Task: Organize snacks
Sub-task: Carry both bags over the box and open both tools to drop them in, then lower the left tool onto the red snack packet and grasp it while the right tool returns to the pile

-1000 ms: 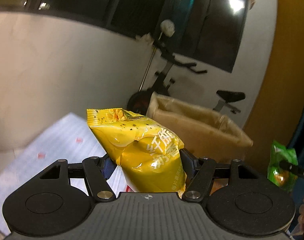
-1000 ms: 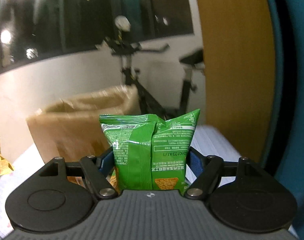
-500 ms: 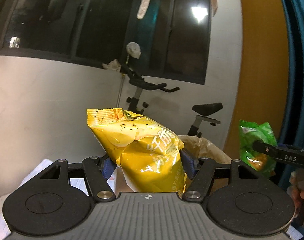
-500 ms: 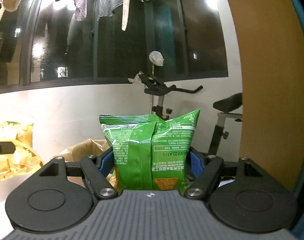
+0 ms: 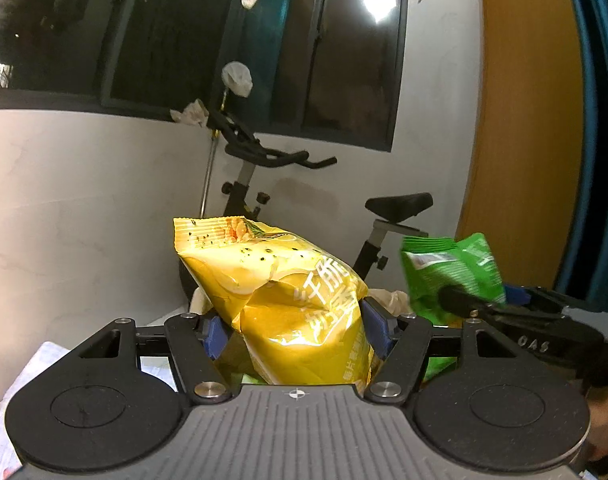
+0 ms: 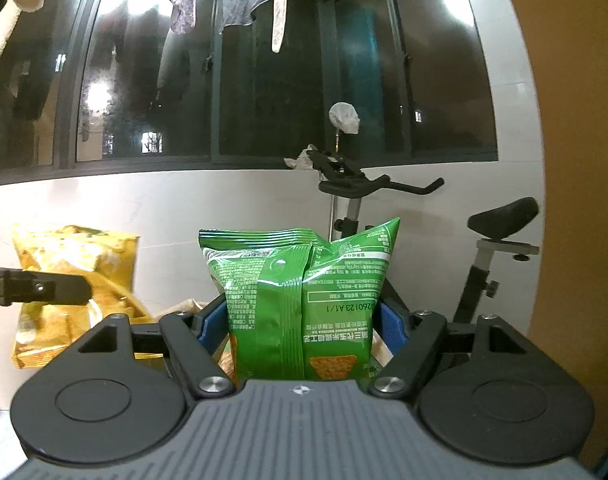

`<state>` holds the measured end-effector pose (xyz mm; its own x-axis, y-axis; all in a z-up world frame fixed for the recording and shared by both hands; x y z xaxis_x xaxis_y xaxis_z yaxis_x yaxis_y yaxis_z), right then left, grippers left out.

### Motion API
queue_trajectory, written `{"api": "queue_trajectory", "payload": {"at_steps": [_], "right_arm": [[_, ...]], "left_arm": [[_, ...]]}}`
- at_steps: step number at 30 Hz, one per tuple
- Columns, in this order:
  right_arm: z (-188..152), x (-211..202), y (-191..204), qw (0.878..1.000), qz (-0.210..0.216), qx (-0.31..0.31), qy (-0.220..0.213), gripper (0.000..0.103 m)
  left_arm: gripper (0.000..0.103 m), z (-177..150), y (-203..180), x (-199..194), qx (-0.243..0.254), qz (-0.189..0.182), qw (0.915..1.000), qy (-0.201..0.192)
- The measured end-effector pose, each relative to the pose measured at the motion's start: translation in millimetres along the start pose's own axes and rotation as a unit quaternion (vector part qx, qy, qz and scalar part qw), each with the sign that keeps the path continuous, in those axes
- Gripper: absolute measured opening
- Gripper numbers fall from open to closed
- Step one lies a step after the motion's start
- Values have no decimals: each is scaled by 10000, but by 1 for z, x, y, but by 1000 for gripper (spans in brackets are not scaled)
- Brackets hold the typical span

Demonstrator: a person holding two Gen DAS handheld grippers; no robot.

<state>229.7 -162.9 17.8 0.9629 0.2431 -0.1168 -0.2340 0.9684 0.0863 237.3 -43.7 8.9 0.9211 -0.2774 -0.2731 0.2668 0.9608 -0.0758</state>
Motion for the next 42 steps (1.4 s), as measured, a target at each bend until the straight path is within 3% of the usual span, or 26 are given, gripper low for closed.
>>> {"api": "queue_trajectory", "payload": {"at_steps": [4,10,14,19,28,42], "right_arm": [[-3,32,-5,9999,12,41,165,76],[-16,74,-15,9965,73,310,770,76],[-27,82,-21,9937,96,359,1055,77],[-33,86,-18,9904,129,293,1343,82],[-26,70,-14,9903,81,327,1347,86],[-12,-26,-24,9920,-71,952,822,86]], "left_arm": [[69,-2,-4,30,159,37,9996,242],[70,-11,-1,75,335,171,9963,775],[75,-19,8,90,323,186,9934,1084],[83,-16,18,94,430,316,9922,1126],[83,-5,33,54,408,392,9936,975],[83,-4,71,-38,239,719,9955,562]]}}
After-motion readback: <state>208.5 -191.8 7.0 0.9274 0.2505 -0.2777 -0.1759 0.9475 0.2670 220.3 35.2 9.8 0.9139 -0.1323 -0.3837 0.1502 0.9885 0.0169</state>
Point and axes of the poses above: each gripper's, at about its wrist camera, not at the fingertips, and x roughly the way its jaws point, y to its left, z to its top, the point moved 3 cm from there along x, roughly the way its jaws point, and after that the axes turned 6 degrees about z, right-handed, at the moved point
